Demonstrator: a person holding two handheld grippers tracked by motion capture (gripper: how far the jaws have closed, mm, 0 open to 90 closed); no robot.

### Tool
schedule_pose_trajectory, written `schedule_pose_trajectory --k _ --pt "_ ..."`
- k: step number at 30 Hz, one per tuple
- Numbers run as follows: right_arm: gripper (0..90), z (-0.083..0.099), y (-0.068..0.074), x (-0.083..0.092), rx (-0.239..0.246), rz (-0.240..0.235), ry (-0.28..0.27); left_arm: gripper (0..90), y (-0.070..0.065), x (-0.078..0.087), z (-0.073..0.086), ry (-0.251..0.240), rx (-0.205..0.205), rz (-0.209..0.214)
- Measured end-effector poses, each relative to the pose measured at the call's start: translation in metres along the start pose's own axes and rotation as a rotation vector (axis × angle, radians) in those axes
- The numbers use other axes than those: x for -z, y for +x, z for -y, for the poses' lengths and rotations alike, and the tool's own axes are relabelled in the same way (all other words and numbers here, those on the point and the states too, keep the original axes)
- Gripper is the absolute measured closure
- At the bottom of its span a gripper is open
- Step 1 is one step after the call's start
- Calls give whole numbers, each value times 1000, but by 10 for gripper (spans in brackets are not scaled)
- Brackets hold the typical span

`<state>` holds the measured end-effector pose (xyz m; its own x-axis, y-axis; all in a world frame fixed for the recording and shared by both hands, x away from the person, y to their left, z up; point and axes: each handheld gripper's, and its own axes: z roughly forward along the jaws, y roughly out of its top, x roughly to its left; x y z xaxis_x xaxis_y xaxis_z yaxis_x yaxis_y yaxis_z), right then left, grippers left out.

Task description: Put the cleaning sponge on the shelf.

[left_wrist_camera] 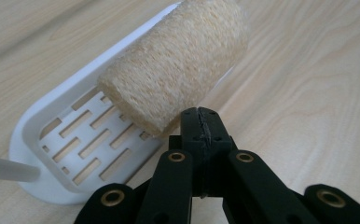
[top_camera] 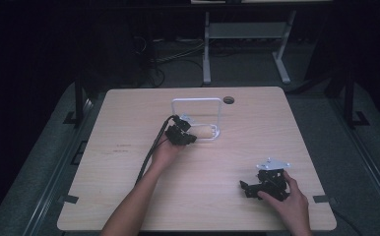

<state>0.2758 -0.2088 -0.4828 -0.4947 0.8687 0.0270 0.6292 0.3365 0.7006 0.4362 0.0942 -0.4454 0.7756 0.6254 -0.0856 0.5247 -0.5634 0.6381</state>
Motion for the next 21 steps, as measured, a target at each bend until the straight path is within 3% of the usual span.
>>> schedule_pose_trajectory --k 6,11,15,21 --pt "9 0 0 0 1 0 0 897 -6 9 0 -14 0 18" --pt "9 0 0 0 0 0 0 838 -8 17 1 -27 1 17" --pt "9 0 0 0 1 0 0 691 -9 28 4 -35 -2 -5" --pt "9 0 0 0 1 0 0 467 -7 36 12 -36 25 4"
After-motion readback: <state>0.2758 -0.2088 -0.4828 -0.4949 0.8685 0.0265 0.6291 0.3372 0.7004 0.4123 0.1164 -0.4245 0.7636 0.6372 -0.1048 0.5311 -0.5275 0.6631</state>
